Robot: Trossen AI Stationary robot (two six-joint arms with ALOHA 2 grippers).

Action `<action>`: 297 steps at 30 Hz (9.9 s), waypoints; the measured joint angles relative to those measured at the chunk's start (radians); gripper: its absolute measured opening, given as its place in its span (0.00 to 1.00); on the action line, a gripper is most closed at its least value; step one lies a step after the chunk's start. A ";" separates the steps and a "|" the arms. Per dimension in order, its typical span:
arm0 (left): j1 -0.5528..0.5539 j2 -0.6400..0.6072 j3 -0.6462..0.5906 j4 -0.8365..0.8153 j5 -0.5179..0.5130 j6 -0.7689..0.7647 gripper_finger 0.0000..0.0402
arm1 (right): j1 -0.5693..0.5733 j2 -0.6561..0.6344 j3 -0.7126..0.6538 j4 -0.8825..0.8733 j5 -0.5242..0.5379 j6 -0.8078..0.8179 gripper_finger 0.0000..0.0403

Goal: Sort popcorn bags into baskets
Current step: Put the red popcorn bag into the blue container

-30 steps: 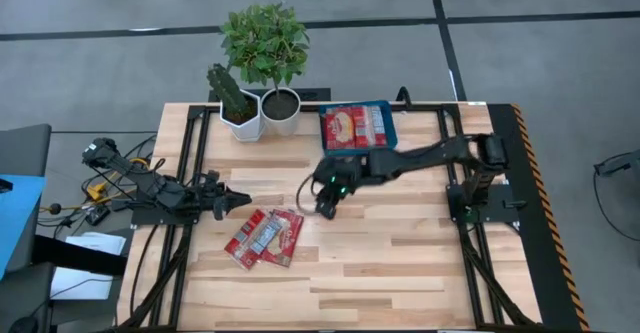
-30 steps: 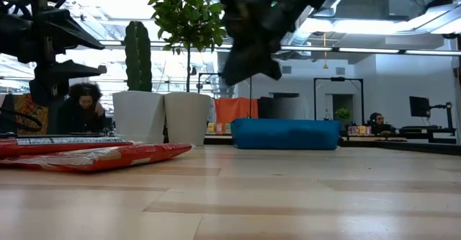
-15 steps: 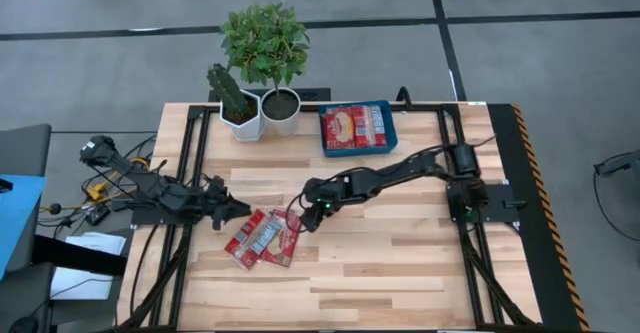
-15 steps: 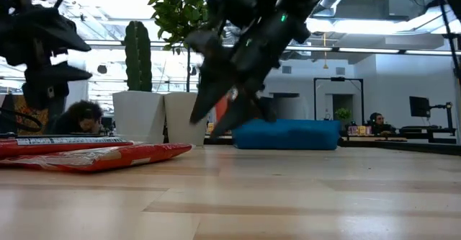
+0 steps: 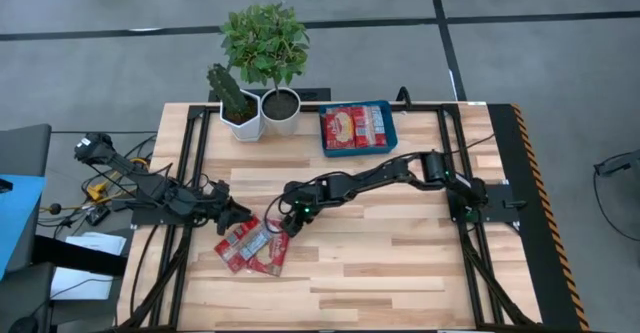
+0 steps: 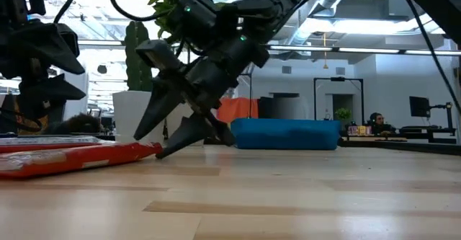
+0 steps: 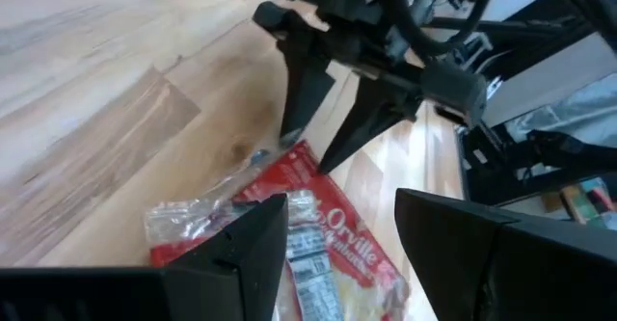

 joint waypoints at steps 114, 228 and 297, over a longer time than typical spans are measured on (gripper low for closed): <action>0.002 0.210 0.001 -0.001 -0.003 -0.305 0.46 | -0.821 -0.353 0.107 -0.615 0.012 -0.905 0.49; -0.169 1.395 0.825 -0.335 0.034 -0.822 0.45 | 0.373 -0.646 -0.039 -0.993 0.685 -0.268 0.27; 0.289 1.652 0.987 0.257 0.108 -0.316 0.45 | 0.299 -0.539 -0.927 0.368 0.423 0.372 0.50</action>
